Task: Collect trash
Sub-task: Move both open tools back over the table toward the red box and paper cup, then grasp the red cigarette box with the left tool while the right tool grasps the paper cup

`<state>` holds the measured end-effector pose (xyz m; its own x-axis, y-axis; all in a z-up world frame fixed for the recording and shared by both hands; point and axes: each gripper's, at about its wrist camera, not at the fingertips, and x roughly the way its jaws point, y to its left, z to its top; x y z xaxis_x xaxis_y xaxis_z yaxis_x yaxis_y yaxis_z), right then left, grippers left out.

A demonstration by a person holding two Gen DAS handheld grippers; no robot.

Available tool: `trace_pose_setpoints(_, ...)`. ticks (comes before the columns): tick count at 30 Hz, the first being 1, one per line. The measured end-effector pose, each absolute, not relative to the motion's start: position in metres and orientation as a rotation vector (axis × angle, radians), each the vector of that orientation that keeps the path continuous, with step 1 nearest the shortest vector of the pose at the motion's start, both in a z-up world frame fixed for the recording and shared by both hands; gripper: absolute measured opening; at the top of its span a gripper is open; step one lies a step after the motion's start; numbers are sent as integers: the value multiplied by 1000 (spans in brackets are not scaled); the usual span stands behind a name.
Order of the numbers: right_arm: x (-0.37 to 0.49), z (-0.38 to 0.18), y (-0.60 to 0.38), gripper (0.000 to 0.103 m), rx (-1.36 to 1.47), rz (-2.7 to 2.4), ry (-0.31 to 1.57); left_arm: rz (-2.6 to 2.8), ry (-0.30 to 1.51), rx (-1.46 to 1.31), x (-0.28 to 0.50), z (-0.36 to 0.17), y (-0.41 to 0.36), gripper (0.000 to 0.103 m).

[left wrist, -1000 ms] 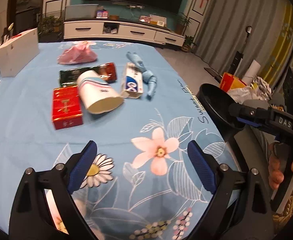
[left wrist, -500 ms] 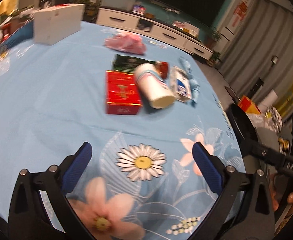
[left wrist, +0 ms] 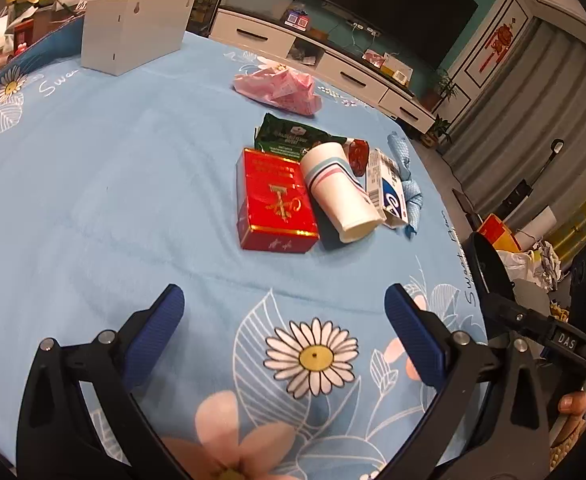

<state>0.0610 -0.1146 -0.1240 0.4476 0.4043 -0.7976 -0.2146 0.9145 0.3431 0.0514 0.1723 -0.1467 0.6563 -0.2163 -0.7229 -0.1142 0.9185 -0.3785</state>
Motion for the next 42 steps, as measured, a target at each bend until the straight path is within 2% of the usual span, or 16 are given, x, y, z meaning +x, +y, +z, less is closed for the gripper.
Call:
trace_pose_setpoints(24, 142, -126, -28, 89, 95, 613, 1000, -40, 939, -270, 127, -173, 162, 99)
trace_pose_setpoints(27, 149, -127, -22, 89, 70, 625, 997, -13, 930, -218, 129, -173, 159, 87)
trace_pose_setpoints(29, 154, -129, -17, 89, 57, 633, 998, -4, 921, -193, 129, -172, 159, 66)
trace_pose_setpoints(30, 156, -130, -14, 89, 50, 635, 1000, -8, 914, -196, 128, -171, 161, 62)
trace_pose_setpoints(42, 157, -153, 29, 89, -136, 671, 1030, 79, 845, -332, 101, -161, 222, 62)
